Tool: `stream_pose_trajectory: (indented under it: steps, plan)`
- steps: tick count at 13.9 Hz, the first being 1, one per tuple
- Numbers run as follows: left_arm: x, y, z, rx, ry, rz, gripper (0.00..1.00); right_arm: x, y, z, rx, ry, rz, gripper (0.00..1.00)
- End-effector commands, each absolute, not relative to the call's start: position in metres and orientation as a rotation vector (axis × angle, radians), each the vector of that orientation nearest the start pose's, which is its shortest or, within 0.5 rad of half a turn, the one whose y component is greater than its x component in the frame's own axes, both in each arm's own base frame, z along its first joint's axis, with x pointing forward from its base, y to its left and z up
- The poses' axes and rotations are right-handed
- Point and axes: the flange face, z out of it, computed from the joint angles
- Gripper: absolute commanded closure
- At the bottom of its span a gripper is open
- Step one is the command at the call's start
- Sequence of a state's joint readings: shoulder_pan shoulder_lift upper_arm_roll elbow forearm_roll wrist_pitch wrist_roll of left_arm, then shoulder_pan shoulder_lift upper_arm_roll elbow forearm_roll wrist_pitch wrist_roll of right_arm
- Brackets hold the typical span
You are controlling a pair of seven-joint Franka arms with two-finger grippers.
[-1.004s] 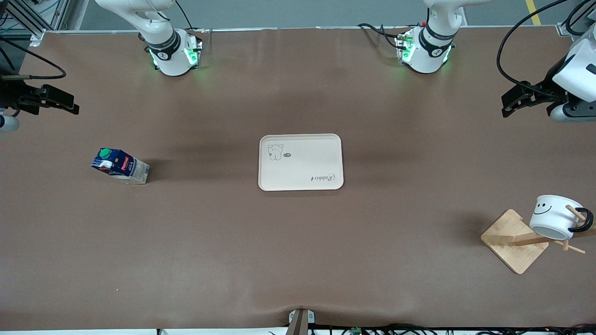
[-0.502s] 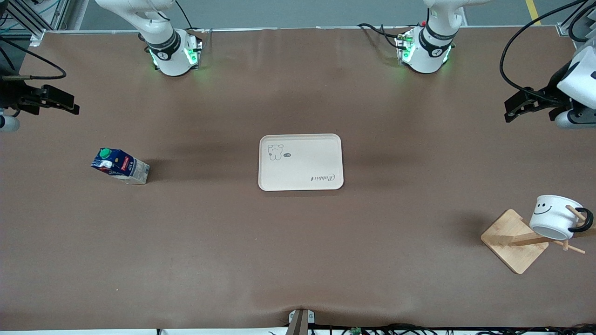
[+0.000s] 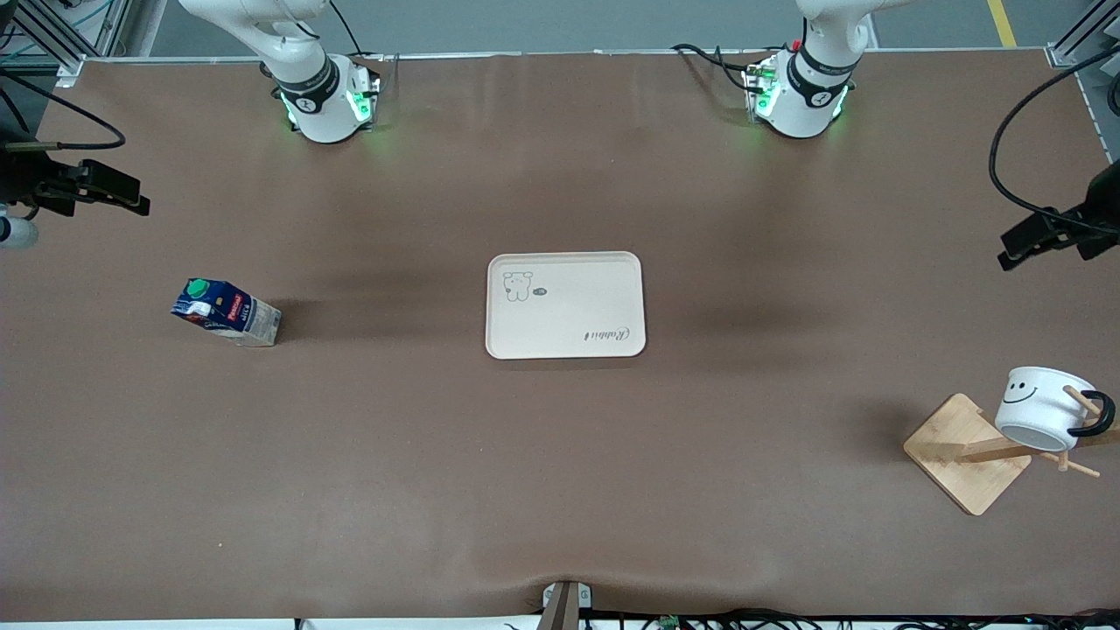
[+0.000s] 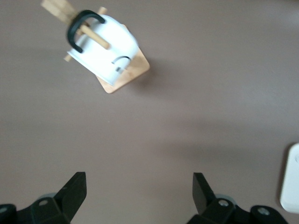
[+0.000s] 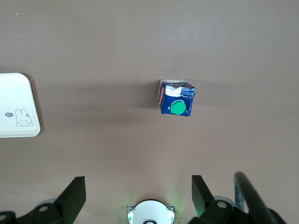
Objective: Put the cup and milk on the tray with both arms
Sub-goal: 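Move the left gripper toward the white mug on the wooden stand, then lower the left gripper and grasp the white mug rim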
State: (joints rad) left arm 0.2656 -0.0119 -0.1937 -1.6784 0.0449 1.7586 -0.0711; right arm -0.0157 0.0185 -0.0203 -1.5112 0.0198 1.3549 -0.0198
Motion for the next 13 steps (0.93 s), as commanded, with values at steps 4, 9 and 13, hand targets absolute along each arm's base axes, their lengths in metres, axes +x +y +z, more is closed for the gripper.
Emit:
stream_pose_trajectory:
  steps: [4,9,13]
  plan:
    - [0.548,0.091,0.560,-3.159,-0.459,-0.383,0.00,0.537,-0.015,0.628,-3.094,0.010,0.277,0.00]
    - [0.547,0.108,0.518,-3.116,-0.587,-0.660,0.00,0.537,-0.016,0.628,-3.089,0.014,0.274,0.00]
    - [0.544,0.117,0.472,-3.029,-0.612,-0.859,0.00,0.537,-0.018,0.628,-3.089,0.018,0.276,0.00]
